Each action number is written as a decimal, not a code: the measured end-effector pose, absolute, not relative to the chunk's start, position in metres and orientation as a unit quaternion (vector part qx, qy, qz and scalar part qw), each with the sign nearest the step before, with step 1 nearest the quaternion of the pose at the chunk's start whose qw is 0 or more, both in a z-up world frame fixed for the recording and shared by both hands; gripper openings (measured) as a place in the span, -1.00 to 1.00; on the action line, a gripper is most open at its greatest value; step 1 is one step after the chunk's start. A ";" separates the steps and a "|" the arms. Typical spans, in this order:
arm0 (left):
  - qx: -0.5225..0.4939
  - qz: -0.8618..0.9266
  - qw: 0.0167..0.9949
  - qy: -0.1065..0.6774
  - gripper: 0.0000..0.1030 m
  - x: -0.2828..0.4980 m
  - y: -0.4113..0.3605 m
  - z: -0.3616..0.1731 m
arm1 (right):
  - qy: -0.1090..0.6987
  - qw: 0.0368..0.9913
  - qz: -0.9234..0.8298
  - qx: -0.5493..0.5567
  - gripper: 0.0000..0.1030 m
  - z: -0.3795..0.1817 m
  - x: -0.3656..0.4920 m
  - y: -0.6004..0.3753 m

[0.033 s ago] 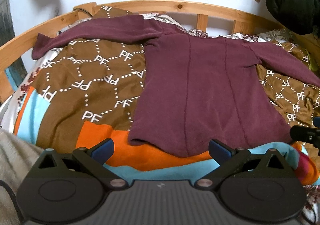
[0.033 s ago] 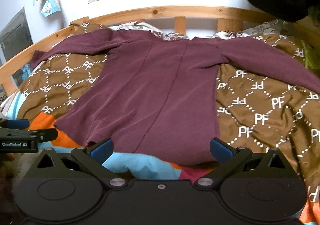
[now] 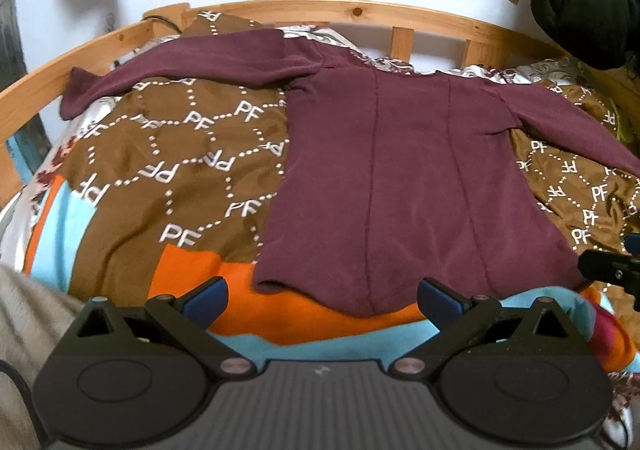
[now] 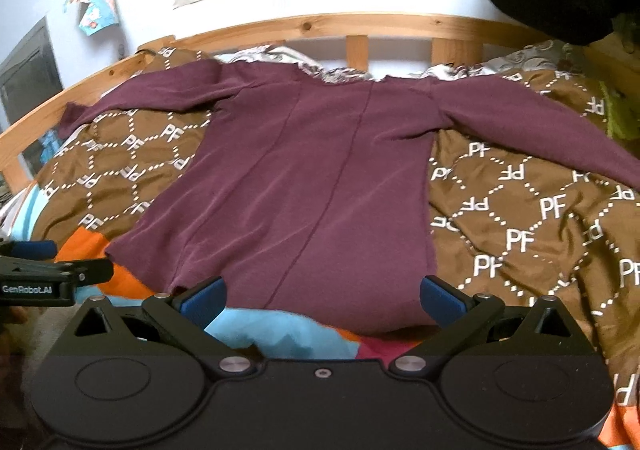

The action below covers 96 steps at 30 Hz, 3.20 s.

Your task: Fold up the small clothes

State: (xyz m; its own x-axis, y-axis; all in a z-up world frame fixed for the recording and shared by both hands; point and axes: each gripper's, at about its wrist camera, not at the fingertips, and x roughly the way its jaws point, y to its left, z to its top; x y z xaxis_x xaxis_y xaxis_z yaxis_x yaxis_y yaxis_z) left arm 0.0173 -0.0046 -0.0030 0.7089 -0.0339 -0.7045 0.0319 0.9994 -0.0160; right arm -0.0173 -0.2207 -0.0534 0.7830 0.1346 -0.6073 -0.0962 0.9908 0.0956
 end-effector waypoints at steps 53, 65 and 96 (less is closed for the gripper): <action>0.002 -0.151 0.887 0.437 0.99 0.255 -0.042 -0.059 | 0.241 0.910 -0.291 0.174 0.99 -0.070 0.140 -0.446; -0.048 -0.163 0.884 0.436 0.99 0.254 -0.025 -0.064 | 0.207 0.894 -0.366 0.156 0.94 -0.079 0.144 -0.467; -0.078 -0.155 0.896 0.409 0.99 0.252 -0.010 -0.046 | 0.121 0.869 -0.477 0.053 -0.92 -0.038 0.130 -0.487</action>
